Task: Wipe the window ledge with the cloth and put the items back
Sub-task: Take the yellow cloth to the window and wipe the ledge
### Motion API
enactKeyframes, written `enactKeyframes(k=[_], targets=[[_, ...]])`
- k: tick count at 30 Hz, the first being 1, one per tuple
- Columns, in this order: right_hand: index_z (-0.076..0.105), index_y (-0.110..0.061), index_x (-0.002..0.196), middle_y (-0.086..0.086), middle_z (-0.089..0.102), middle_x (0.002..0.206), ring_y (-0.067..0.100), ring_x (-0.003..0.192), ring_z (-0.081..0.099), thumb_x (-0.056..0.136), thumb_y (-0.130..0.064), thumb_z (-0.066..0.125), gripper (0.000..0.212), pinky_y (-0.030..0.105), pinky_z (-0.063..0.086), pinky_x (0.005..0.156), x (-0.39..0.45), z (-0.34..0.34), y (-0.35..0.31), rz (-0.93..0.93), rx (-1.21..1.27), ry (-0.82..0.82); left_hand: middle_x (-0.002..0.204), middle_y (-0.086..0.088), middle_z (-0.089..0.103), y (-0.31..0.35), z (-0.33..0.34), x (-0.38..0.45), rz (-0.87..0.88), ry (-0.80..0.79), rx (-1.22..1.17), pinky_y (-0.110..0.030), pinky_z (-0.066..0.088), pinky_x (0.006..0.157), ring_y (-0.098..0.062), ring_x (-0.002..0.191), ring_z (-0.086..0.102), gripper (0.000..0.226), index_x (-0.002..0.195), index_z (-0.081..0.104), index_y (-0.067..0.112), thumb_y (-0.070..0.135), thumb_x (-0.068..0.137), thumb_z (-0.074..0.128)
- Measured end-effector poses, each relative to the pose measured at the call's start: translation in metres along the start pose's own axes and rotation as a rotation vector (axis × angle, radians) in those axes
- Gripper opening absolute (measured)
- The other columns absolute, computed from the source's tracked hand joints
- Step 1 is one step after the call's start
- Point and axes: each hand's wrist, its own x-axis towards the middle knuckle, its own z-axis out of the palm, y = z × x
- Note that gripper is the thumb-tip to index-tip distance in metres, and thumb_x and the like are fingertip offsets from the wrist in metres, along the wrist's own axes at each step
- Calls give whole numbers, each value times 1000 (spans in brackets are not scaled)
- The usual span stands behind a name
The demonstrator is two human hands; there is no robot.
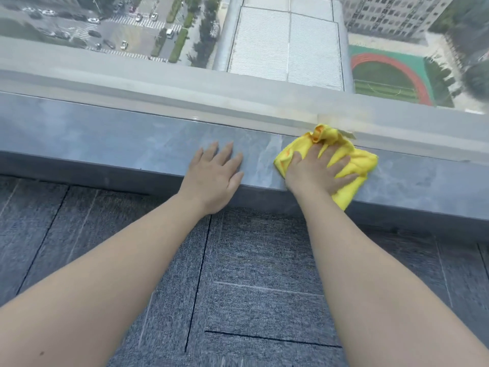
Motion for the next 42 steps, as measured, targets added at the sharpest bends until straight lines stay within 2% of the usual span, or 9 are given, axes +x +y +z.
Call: enactKeyframes(k=[2, 7, 10, 16, 26, 32, 35, 40, 42], targets=[[5, -19, 148, 5, -5, 160, 37, 144, -12, 96, -42, 17, 58, 62, -8, 112, -3, 4, -10, -99, -19, 12, 159, -3, 11, 1, 1, -4, -39, 33, -15, -41, 2, 119, -26, 147, 5, 49, 145, 22, 21, 33, 97, 25], [5, -27, 148, -3, -3, 160, 25, 147, -10, 97, -41, 16, 54, 53, -7, 116, -20, 12, -6, -631, -147, 19, 157, -10, 20, 5, 5, -19, -126, 102, -74, -42, 10, 119, -27, 146, 14, 59, 144, 26, 11, 37, 91, 21], [5, -33, 147, -8, -2, 160, 19, 147, -9, 97, -42, 16, 52, 46, -6, 117, -17, 8, 11, -770, -180, -10, 155, -12, 25, 14, 8, -21, -122, 129, -112, -40, 12, 119, -28, 145, 19, 68, 143, 28, 8, 37, 83, 17], [3, -32, 147, -8, -3, 160, 17, 147, -9, 97, -44, 14, 53, 42, -6, 118, -1, -2, 57, -655, -165, -1, 156, -12, 21, 53, 10, -10, -58, 113, -121, -37, 11, 119, -27, 145, 16, 59, 144, 25, 7, 35, 92, 20], [-1, -23, 148, 3, -7, 160, 28, 147, -9, 95, -48, 17, 61, 51, -4, 117, 42, -32, 155, -194, -94, 31, 159, -2, 10, 127, 20, 22, 64, 25, -76, -36, 1, 120, -20, 147, 4, 51, 147, 15, 16, 30, 98, 22], [0, -21, 148, 3, -9, 159, 35, 145, -13, 96, -46, 15, 60, 60, -6, 114, 57, -39, 141, -9, -10, -16, 160, -2, 9, 151, 26, 31, 51, -13, -73, -36, 2, 120, -21, 147, 3, 51, 147, 15, 15, 30, 98, 21], [3, -20, 148, 4, -2, 160, 36, 145, -10, 96, -42, 17, 58, 60, -7, 113, 53, -35, 123, -112, -24, -1, 159, -3, 12, 152, 27, 34, 17, -5, -96, -37, 4, 121, -22, 147, 6, 51, 146, 17, 14, 28, 98, 24], [5, -29, 147, -4, -1, 160, 25, 147, -10, 97, -43, 18, 54, 53, -7, 115, 36, -23, 125, -598, -136, 29, 158, -7, 16, 152, 30, 31, -26, 36, -142, -37, 7, 121, -23, 147, 10, 54, 145, 22, 11, 33, 96, 21], [4, -34, 147, -7, -1, 160, 20, 147, -8, 97, -44, 17, 53, 48, -8, 117, 38, -25, 139, -696, -148, 16, 157, -8, 20, 157, 30, 31, -28, 77, -182, -36, 8, 121, -22, 146, 14, 65, 144, 25, 9, 37, 86, 15]])
